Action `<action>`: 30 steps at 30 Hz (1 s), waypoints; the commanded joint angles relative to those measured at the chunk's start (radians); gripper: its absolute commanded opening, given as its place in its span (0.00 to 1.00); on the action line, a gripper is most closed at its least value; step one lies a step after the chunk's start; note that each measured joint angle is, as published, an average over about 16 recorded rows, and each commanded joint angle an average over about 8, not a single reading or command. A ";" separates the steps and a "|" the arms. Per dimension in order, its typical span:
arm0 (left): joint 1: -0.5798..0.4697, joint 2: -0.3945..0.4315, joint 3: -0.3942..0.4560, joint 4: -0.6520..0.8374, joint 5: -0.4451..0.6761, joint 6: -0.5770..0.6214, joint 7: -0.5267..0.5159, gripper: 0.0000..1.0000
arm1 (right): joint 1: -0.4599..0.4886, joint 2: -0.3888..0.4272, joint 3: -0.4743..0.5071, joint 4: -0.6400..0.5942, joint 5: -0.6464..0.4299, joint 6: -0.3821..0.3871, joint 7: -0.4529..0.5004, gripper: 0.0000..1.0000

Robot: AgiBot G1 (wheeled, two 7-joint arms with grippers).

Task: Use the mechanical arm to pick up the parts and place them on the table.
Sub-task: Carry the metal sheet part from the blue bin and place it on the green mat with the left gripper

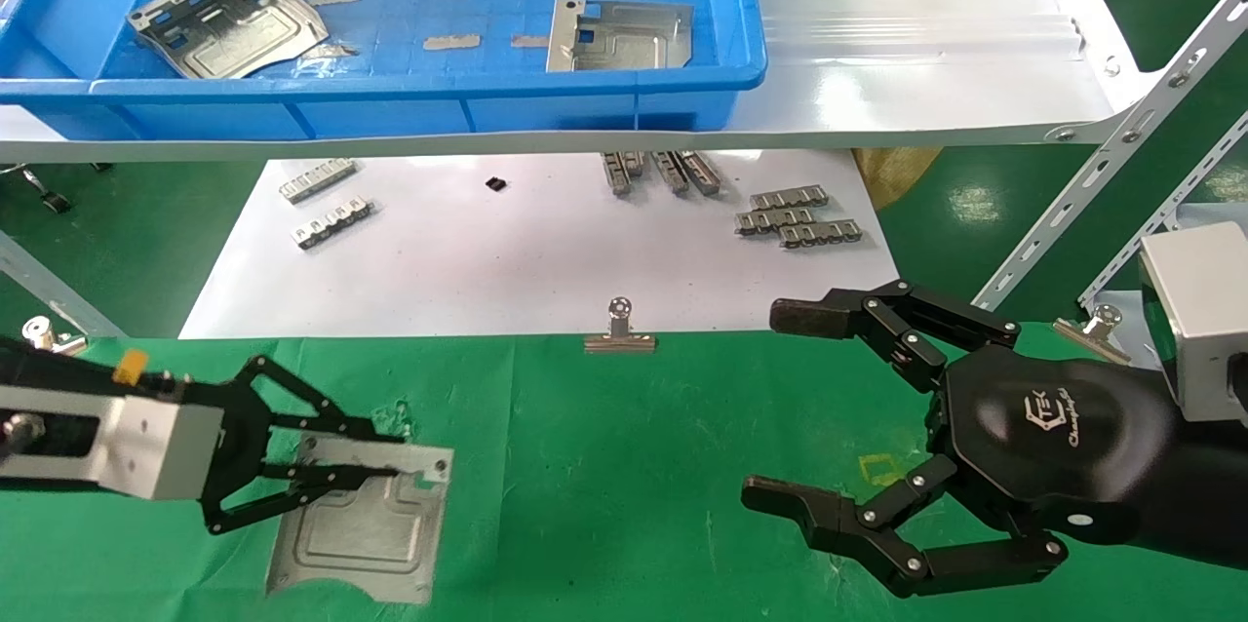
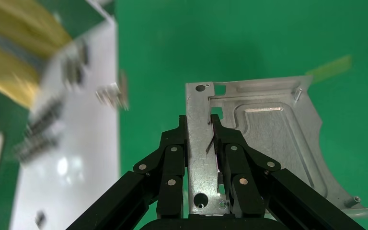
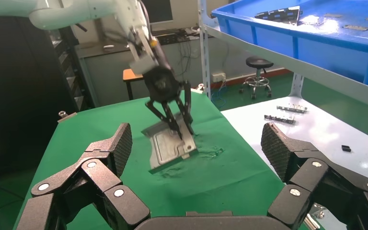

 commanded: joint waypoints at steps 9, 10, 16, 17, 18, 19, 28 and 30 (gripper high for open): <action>0.012 0.050 0.044 0.210 0.049 -0.031 0.157 0.03 | 0.000 0.000 0.000 0.000 0.000 0.000 0.000 1.00; 0.013 0.056 0.044 0.228 0.048 -0.033 0.163 0.13 | 0.000 0.000 0.000 0.000 0.000 0.000 0.000 1.00; 0.010 0.091 0.053 0.326 0.060 -0.042 0.204 0.88 | 0.000 0.000 0.000 0.000 0.000 0.000 0.000 1.00; 0.007 0.095 0.056 0.340 0.065 -0.042 0.212 0.98 | 0.000 0.000 0.000 0.000 0.000 0.000 0.000 1.00; 0.005 0.100 0.057 0.353 0.069 -0.043 0.219 1.00 | 0.000 0.000 0.000 0.000 0.000 0.000 0.000 1.00; 0.002 0.104 0.059 0.367 0.071 -0.044 0.227 1.00 | 0.000 0.000 0.000 0.000 0.000 0.000 0.000 1.00; -0.020 0.132 0.047 0.469 0.055 -0.026 0.282 1.00 | 0.000 0.000 0.000 0.000 0.000 0.000 0.000 1.00; -0.022 0.133 0.040 0.485 0.038 -0.007 0.274 1.00 | 0.000 0.000 0.000 0.000 0.000 0.000 0.000 1.00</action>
